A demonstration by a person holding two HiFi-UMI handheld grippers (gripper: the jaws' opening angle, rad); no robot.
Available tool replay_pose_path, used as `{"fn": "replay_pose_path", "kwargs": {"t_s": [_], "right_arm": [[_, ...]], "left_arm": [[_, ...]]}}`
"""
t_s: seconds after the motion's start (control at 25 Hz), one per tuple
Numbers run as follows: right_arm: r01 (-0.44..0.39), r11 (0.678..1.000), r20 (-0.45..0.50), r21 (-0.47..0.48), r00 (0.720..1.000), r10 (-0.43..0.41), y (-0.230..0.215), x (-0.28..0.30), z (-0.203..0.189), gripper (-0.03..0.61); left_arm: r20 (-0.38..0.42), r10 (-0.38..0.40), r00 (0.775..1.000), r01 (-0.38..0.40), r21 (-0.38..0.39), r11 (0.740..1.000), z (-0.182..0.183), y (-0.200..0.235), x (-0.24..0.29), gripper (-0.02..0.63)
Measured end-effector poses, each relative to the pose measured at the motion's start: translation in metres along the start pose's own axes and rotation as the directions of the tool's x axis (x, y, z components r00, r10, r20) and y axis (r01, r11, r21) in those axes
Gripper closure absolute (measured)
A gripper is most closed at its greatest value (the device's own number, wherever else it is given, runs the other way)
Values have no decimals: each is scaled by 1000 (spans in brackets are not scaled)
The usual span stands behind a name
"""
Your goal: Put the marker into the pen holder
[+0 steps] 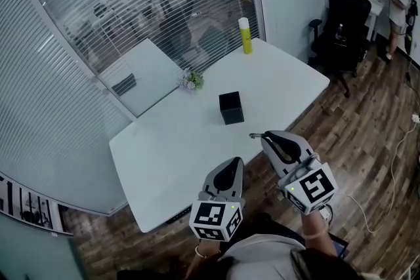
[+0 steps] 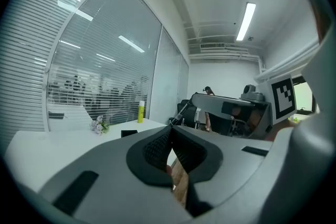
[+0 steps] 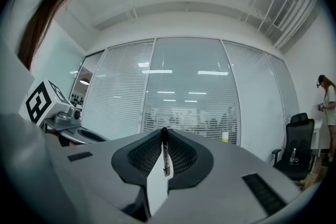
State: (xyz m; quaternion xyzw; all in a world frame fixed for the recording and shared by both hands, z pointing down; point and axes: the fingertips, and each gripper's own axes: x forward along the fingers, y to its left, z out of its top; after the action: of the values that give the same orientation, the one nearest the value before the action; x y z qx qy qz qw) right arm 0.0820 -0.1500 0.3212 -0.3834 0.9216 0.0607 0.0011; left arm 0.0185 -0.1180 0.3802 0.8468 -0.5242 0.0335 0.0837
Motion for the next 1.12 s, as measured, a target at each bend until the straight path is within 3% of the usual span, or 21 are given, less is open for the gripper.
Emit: {"fn": "replay_pose_path", "kwargs": {"t_s": [0.52,1.12], "right_arm": [[-15,1000,20,22,1000,15,-20,35,-3,520],[-12,1000,0,11,1000,12,-38,108,-13,520]], "left_arm": [[-10,16,1000,-16,0,1000,3,22,23,595],[-1,-10,1000,10,-22,1000,15,80,67,595]]}}
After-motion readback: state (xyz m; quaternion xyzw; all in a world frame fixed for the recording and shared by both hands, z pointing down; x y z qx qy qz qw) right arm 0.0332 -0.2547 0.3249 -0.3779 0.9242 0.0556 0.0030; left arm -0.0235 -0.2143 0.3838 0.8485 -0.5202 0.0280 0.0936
